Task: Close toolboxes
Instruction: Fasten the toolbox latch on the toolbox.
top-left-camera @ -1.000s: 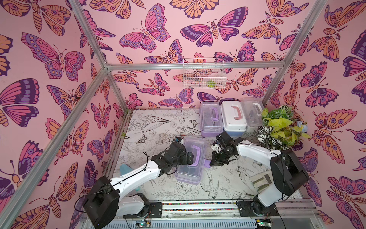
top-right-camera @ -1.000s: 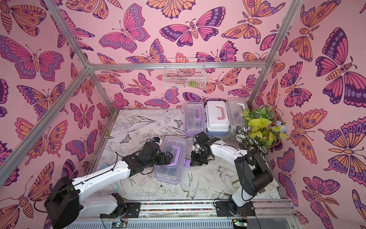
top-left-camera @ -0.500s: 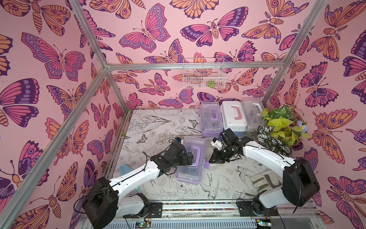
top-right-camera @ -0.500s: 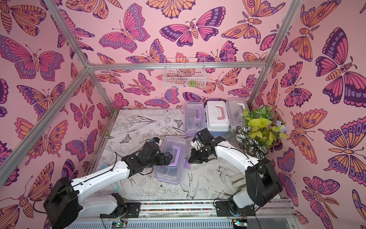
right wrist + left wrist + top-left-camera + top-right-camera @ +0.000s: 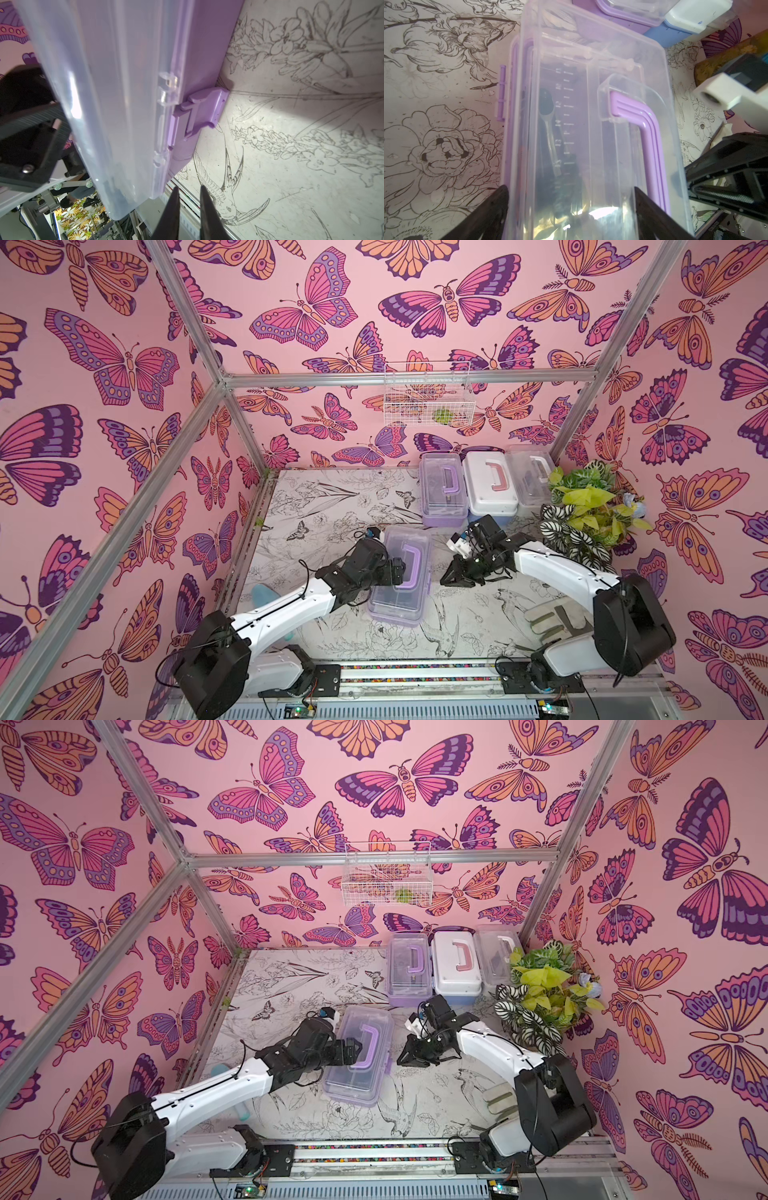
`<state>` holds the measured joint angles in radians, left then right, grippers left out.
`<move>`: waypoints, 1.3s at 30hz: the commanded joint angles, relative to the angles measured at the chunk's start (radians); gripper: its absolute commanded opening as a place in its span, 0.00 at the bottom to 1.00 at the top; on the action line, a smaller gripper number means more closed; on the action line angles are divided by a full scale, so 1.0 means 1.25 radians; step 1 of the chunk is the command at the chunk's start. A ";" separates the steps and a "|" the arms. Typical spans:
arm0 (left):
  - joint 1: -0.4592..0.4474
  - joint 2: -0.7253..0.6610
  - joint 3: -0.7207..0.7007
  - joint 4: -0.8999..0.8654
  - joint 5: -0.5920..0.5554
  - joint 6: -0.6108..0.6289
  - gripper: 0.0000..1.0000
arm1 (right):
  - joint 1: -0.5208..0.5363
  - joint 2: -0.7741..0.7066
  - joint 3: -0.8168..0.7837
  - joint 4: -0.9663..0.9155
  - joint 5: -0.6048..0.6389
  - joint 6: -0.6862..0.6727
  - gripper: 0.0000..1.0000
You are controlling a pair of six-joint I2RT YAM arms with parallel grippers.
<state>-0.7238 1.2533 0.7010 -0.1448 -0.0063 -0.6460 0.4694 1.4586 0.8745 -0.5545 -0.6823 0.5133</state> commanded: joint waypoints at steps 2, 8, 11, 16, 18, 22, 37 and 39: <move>0.046 0.079 -0.072 -0.021 0.057 -0.035 0.83 | -0.015 -0.011 -0.043 0.081 -0.037 0.035 0.29; 0.109 0.093 -0.143 0.024 0.100 -0.047 0.76 | -0.018 -0.014 -0.097 0.183 -0.063 0.073 0.31; 0.136 0.088 -0.174 0.039 0.109 -0.050 0.75 | -0.018 -0.006 -0.124 0.257 -0.076 0.103 0.32; 0.186 0.095 -0.228 0.106 0.160 -0.066 0.72 | -0.018 0.004 -0.158 0.394 -0.094 0.148 0.38; 0.190 0.100 -0.233 0.114 0.170 -0.068 0.72 | -0.018 0.010 -0.168 0.437 -0.093 0.159 0.41; 0.195 0.103 -0.237 0.122 0.178 -0.069 0.72 | -0.018 0.038 -0.177 0.507 -0.102 0.173 0.46; 0.196 0.097 -0.233 0.120 0.185 -0.066 0.70 | -0.020 0.124 -0.211 0.763 -0.161 0.268 0.54; 0.196 0.097 -0.230 0.121 0.185 -0.065 0.70 | -0.020 0.116 -0.212 0.776 -0.167 0.279 0.54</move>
<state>-0.4763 1.2781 0.5053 0.3115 0.2443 -0.7235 0.4446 1.5990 0.6132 0.3389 -0.8577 0.8261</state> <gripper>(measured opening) 0.824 0.541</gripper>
